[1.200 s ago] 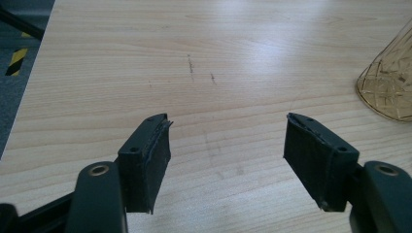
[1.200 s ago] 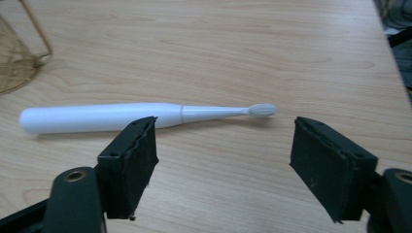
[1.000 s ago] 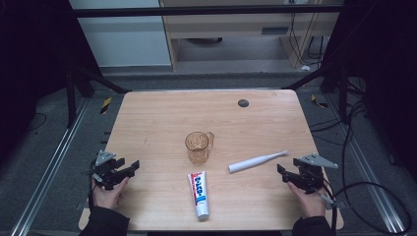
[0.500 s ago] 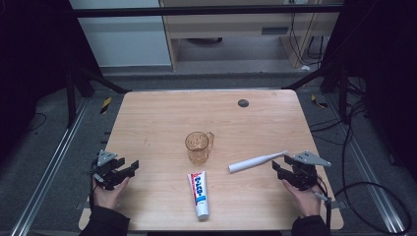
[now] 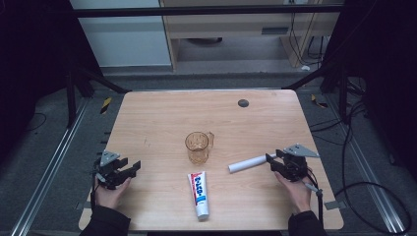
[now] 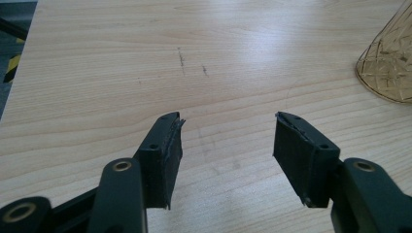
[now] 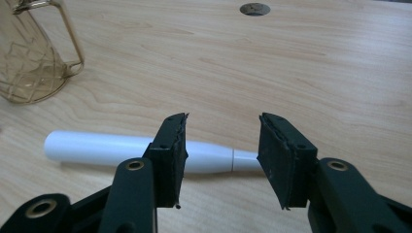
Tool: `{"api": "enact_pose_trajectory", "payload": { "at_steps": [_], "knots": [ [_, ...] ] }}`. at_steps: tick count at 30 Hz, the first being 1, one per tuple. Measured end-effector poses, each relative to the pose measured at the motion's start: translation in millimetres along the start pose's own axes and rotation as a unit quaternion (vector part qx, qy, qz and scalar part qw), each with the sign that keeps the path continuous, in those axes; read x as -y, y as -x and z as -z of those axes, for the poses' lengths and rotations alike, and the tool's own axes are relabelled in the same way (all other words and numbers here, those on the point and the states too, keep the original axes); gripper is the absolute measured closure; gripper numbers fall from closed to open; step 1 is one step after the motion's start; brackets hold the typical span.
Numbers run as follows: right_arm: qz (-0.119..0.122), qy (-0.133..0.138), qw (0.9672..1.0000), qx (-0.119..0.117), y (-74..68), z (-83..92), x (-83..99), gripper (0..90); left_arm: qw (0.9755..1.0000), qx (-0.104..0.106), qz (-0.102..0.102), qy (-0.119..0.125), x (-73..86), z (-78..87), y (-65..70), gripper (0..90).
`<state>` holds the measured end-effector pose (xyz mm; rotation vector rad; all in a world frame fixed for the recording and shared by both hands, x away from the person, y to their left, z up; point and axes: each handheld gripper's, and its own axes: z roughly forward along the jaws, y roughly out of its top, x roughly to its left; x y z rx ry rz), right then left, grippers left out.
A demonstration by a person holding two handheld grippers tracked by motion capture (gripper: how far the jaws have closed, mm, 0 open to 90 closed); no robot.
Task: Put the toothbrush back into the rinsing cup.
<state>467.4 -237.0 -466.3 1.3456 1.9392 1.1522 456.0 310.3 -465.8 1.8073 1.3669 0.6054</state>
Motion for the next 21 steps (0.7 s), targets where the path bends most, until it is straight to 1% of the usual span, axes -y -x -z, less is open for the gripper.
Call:
{"api": "enact_pose_trajectory", "payload": {
  "at_steps": [1,2,5,7,9,13,14,16,21],
  "knots": [
    [0.0,0.0,1.0,0.0,0.0,0.0,0.0,53.5,1.0,0.0,0.0,0.0,0.0,0.0,0.0,42.9],
    [0.004,0.0,1.0,0.004,0.4,-5.1,-2.3,55.0,1.0,-0.002,0.001,0.001,-0.3,0.2,0.2,43.1],
    [0.005,-0.002,1.0,0.005,0.7,-10.0,-4.0,56.1,1.0,-0.003,0.002,0.001,-0.3,0.5,0.1,43.5],
    [0.002,-0.004,1.0,-0.002,-0.9,-15.3,-5.9,57.5,1.0,-0.003,0.004,0.002,-0.3,0.5,-0.4,43.6],
    [0.003,-0.004,1.0,0.0,-2.3,-20.3,-6.6,60.3,1.0,-0.001,0.007,0.0,-0.3,-0.1,-0.7,43.9],
    [0.004,-0.011,0.9999,0.009,0.1,-25.7,-7.8,63.8,1.0,-0.002,0.002,-0.002,-0.3,-0.7,0.0,44.0],
    [0.001,-0.01,0.9998,0.018,3.1,-29.3,-9.2,65.7,1.0,-0.002,0.001,-0.002,-0.3,-0.7,0.4,44.0],
    [0.0,-0.01,0.9997,0.023,5.6,-32.8,-9.7,68.1,1.0,-0.003,0.0,-0.003,-0.4,-1.0,0.6,44.0],
    [-0.003,-0.029,0.9989,0.036,11.8,-43.0,-8.2,74.9,1.0,-0.003,-0.002,-0.003,-0.6,-1.2,0.5,44.2]
  ]
}}
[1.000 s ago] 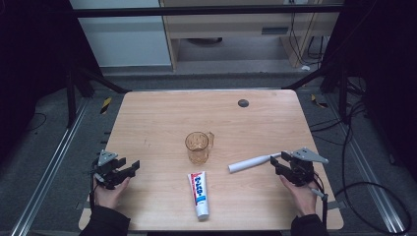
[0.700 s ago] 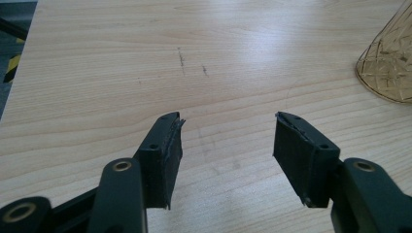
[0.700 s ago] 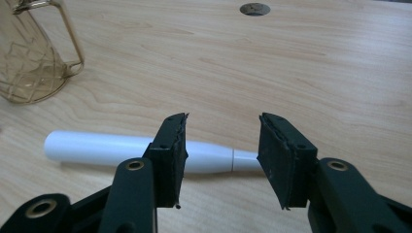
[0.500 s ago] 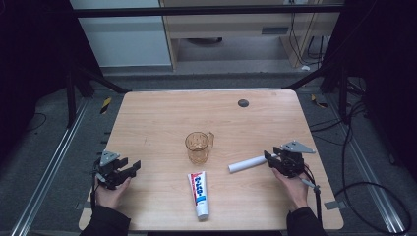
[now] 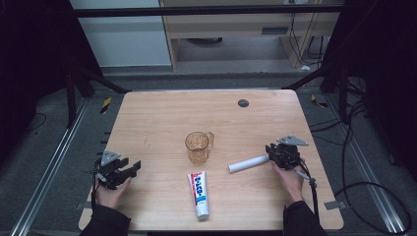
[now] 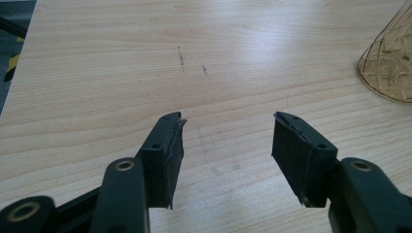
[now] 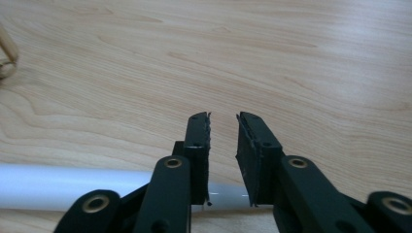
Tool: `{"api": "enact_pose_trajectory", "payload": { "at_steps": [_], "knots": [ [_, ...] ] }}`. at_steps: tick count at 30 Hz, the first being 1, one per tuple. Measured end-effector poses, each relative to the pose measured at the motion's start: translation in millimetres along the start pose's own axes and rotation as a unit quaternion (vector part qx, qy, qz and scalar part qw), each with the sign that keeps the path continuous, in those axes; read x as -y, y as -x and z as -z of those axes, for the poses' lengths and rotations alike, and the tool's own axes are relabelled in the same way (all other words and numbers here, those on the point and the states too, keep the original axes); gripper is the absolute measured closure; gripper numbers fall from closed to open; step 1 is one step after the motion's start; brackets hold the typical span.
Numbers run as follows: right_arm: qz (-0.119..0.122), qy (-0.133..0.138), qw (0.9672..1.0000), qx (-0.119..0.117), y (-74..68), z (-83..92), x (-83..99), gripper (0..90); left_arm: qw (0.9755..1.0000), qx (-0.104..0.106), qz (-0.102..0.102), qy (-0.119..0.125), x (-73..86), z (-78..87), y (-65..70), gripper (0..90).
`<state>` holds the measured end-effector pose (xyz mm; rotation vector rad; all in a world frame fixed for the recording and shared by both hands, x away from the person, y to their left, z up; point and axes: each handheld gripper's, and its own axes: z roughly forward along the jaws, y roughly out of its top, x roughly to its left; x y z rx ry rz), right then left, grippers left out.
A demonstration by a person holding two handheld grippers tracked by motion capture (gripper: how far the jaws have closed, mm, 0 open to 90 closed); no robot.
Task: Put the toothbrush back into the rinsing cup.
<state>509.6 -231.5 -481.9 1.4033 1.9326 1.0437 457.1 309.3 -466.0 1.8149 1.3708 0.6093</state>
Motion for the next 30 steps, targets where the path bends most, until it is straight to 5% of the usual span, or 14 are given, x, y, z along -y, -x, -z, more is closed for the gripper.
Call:
{"api": "enact_pose_trajectory", "payload": {
  "at_steps": [12,30],
  "knots": [
    [-0.005,-0.031,0.9994,0.014,9.6,-11.6,1.8,87.3,1.0,-0.002,-0.006,-0.003,0.0,-1.3,1.1,44.2],
    [0.002,-0.053,0.9985,0.017,13.8,-8.0,3.6,87.5,0.9999,-0.004,-0.012,-0.004,-0.3,-0.8,2.2,44.0]
  ]
}}
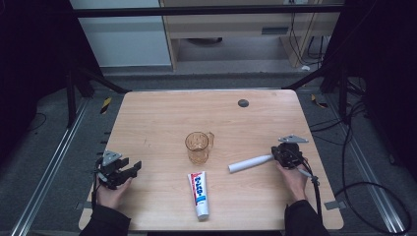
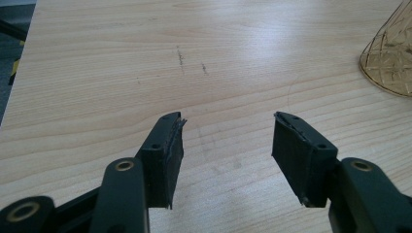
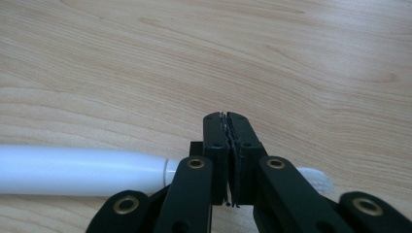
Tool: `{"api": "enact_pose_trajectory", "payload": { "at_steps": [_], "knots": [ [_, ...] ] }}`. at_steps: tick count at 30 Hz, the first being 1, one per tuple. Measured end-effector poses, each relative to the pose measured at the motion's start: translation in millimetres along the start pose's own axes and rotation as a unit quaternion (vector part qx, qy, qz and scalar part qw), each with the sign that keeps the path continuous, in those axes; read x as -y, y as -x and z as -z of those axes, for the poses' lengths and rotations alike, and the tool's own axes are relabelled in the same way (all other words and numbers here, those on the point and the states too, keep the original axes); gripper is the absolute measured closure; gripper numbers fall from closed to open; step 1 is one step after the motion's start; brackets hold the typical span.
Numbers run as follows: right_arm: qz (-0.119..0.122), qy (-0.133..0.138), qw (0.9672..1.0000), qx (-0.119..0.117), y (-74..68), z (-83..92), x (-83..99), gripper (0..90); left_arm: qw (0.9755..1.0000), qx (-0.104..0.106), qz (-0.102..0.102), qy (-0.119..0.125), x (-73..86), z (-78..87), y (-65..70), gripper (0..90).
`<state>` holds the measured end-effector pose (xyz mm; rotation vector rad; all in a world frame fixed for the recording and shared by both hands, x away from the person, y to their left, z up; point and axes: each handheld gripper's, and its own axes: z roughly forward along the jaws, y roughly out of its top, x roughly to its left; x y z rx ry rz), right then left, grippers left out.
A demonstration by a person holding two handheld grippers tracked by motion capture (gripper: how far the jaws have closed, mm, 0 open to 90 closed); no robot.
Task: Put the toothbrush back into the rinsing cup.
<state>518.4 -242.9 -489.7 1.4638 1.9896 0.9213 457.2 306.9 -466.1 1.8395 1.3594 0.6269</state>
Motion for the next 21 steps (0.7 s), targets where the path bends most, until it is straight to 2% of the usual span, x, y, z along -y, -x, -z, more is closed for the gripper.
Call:
{"api": "enact_pose_trajectory", "payload": {
  "at_steps": [7,13,21],
  "knots": [
    [0.002,-0.008,1.0,0.0,2.3,1.3,2.2,87.7,1.0,-0.001,-0.001,0.0,0.0,0.3,0.3,43.9],
    [0.018,-0.023,0.9996,0.005,-1.1,2.5,3.7,87.9,1.0,-0.002,-0.001,0.001,0.3,1.2,-0.2,43.9],
    [0.022,-0.031,0.9993,0.001,-5.1,10.7,8.1,87.8,1.0,-0.003,-0.001,-0.001,0.1,1.6,-0.5,43.9]
  ]
}}
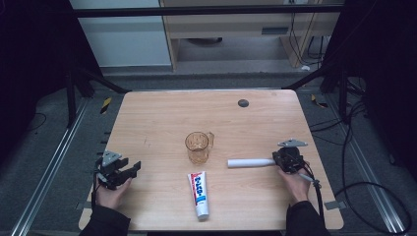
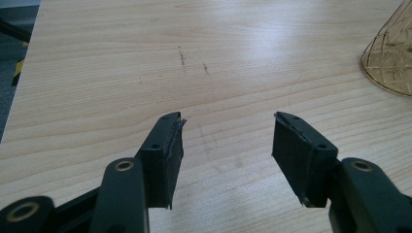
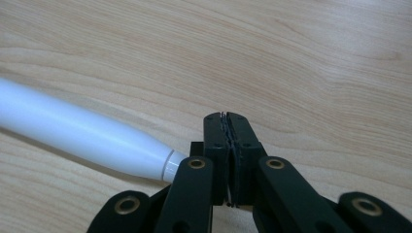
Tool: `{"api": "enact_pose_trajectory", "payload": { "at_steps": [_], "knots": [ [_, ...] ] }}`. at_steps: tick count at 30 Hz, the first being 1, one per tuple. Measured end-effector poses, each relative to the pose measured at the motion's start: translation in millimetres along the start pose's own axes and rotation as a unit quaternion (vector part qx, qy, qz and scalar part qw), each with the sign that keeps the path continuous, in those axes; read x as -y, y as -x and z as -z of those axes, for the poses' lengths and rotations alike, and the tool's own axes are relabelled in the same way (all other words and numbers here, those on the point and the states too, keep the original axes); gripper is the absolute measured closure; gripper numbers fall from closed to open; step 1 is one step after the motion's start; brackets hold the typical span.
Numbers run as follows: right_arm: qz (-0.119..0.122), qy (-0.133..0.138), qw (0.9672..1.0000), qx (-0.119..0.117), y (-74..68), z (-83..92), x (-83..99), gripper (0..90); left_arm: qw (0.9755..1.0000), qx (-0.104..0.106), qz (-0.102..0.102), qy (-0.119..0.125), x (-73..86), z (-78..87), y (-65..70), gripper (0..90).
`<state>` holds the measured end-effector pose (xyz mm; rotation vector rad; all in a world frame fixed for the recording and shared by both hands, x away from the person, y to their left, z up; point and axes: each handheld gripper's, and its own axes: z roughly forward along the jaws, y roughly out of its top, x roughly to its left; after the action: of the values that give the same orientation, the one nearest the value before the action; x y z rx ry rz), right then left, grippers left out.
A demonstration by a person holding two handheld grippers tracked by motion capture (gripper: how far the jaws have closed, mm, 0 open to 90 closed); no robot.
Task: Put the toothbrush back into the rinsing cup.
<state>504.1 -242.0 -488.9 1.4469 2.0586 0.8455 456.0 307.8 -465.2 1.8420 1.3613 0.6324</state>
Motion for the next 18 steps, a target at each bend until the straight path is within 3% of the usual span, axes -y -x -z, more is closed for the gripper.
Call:
{"api": "enact_pose_trajectory", "payload": {
  "at_steps": [18],
  "knots": [
    [0.013,-0.027,0.9995,-0.011,-6.4,18.0,11.7,87.4,1.0,0.0,-0.002,0.001,0.2,1.4,0.9,44.0]
  ]
}}
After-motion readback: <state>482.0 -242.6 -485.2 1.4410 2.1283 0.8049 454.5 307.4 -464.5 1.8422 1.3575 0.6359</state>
